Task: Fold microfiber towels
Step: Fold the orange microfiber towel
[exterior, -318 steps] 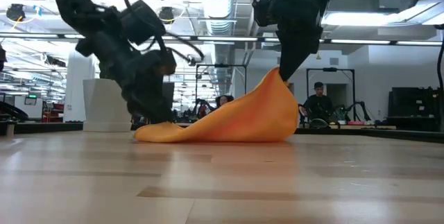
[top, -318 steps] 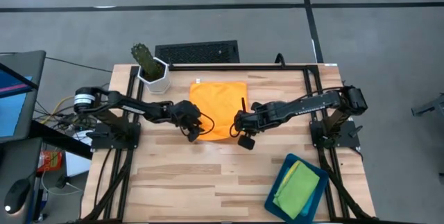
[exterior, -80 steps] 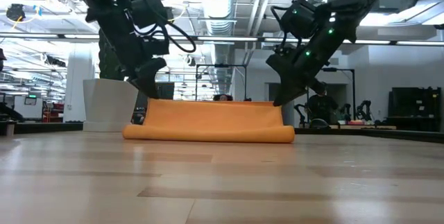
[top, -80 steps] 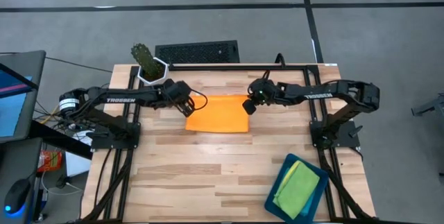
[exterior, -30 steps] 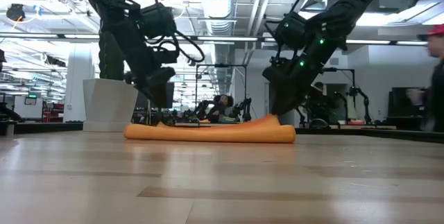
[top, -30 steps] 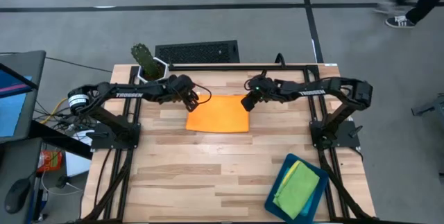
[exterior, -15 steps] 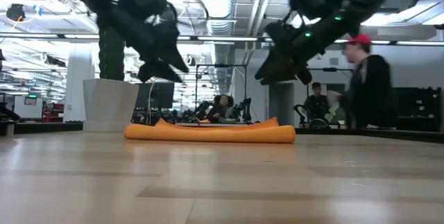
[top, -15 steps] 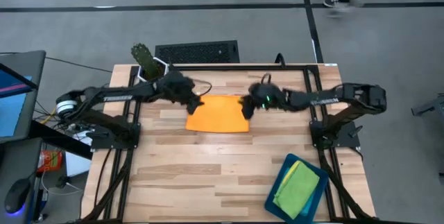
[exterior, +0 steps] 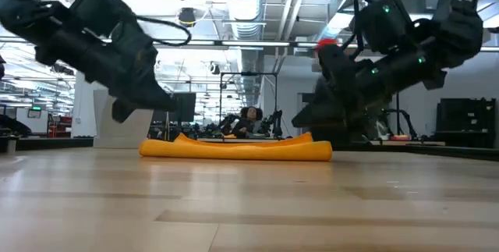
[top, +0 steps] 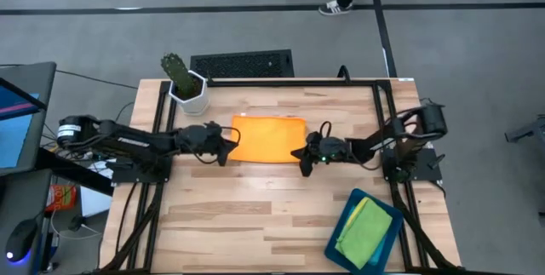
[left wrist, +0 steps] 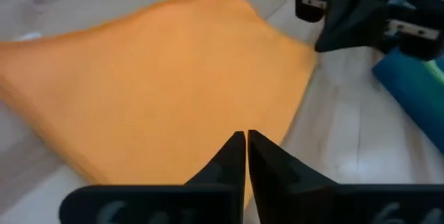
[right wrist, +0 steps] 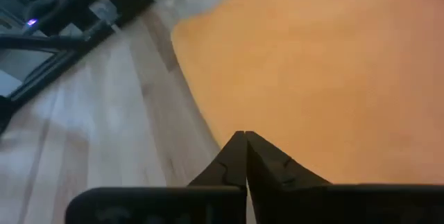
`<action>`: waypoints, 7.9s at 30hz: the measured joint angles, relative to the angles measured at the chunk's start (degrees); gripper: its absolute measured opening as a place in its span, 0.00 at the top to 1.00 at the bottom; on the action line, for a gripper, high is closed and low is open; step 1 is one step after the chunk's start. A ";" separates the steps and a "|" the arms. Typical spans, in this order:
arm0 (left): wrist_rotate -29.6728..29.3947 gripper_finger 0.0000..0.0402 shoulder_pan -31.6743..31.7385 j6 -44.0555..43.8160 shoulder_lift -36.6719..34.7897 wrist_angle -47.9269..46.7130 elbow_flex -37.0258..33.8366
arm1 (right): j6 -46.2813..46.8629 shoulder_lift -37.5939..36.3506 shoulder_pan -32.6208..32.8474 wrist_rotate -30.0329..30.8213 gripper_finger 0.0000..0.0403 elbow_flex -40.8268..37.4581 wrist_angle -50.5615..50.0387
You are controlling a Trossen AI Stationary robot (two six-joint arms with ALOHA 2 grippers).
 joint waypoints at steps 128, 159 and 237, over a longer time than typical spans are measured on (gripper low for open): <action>0.52 1.00 -8.33 3.64 33.99 -1.68 23.71 | -26.37 -6.20 6.42 2.58 0.65 7.11 -44.81; 1.96 1.00 -12.33 2.86 50.33 1.75 41.22 | -25.46 -5.93 6.84 2.37 0.95 17.35 -57.01; -4.42 1.00 -15.72 12.43 38.00 -27.10 41.61 | -42.14 8.51 6.88 -6.51 0.94 32.65 -47.08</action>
